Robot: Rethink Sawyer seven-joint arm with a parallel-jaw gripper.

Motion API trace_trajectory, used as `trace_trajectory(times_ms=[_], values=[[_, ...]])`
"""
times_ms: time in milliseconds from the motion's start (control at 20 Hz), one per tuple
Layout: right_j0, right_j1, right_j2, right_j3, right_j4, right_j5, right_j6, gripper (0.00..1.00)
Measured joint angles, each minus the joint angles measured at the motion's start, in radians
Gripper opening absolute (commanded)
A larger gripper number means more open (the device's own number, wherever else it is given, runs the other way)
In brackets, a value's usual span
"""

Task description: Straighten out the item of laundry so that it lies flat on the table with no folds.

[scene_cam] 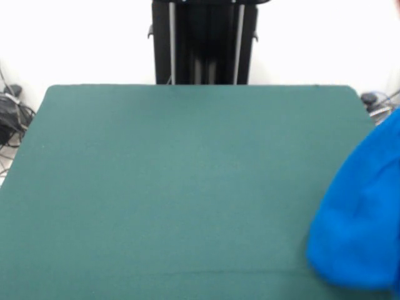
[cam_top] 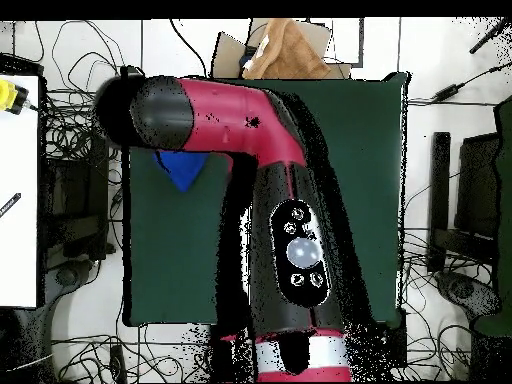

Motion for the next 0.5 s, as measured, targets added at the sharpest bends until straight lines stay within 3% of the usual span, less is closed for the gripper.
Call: trace_trajectory(times_ms=[200,500], values=[[-0.126,0.038,0.085,0.087,-0.028,-0.149,-0.022,0.0],[-0.277,0.082,0.195,0.193,-0.106,-0.186,-0.057,0.0]])
